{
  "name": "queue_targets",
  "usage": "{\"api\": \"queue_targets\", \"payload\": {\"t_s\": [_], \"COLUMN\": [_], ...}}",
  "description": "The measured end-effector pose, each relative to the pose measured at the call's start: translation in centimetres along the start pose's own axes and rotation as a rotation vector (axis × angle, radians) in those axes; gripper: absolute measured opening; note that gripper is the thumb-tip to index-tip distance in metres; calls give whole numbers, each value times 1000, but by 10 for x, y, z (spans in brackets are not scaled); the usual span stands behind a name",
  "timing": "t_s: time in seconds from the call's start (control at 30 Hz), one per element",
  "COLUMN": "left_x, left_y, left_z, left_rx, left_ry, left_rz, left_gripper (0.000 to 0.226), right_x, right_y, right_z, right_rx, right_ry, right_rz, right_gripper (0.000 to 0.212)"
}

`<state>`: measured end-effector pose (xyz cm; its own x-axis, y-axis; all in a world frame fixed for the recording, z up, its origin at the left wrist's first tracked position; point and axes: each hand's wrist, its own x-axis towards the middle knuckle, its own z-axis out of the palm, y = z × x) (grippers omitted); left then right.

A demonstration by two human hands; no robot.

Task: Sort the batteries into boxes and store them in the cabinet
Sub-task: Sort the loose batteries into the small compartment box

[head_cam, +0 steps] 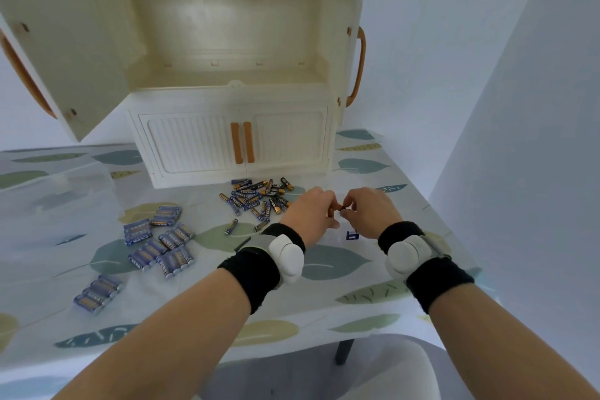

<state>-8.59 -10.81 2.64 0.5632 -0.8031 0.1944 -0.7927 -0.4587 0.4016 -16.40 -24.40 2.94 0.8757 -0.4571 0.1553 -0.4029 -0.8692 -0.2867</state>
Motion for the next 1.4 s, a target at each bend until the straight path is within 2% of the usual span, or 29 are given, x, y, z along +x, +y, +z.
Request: {"api": "queue_targets", "payload": {"t_s": [0.13, 0.37, 0.47, 0.53, 0.57, 0.63, 0.73, 0.87, 0.93, 1.03, 1.1, 1.23, 1.4], "left_x": [-3, -13, -17, -17, -17, -18, -22, -27, -28, -30, -31, -36, -43], "left_y": [-4, -10, -8, -8, -8, -7, -4, -6, -7, -10, -12, -11, -11], "left_z": [0, -4, -7, -7, -6, -5, 0, 3, 3, 2, 1, -2, -9], "left_rx": [17, 61, 71, 87, 104, 155, 185, 167, 182, 182, 162, 92, 48], "left_ry": [-4, 6, 5, -10, -21, -64, -169, -174, -170, -182, -169, -132, -20], "left_rz": [2, -44, -69, -66, -66, -56, -10, -12, -5, 1, 1, 32, 20], "left_gripper": [32, 17, 16, 15, 15, 20, 37, 39, 37, 26, 19, 17, 17], "right_x": [-1, -8, -16, -21, -24, -33, -46, -48, -43, -33, -27, -25, -26], "right_y": [1, 3, 8, 10, 10, 6, -2, -5, -4, 1, 3, 4, -2], "right_z": [-5, -13, -17, -16, -16, -11, 4, 3, -8, -25, -28, -16, -11], "right_rx": [-8, 21, 45, 64, 58, -3, -84, -19, 54, 118, 116, 12, 14], "right_ry": [-46, -82, -24, 26, 7, -150, -374, -413, -361, -135, -47, -86, -62], "right_rz": [9, -20, -22, 4, 16, 35, 37, 39, 39, 6, 6, 1, -17], "right_gripper": [22, 19, 14, 24, 32, 41, 30, 14, 12, 14, 14, 15, 15]}}
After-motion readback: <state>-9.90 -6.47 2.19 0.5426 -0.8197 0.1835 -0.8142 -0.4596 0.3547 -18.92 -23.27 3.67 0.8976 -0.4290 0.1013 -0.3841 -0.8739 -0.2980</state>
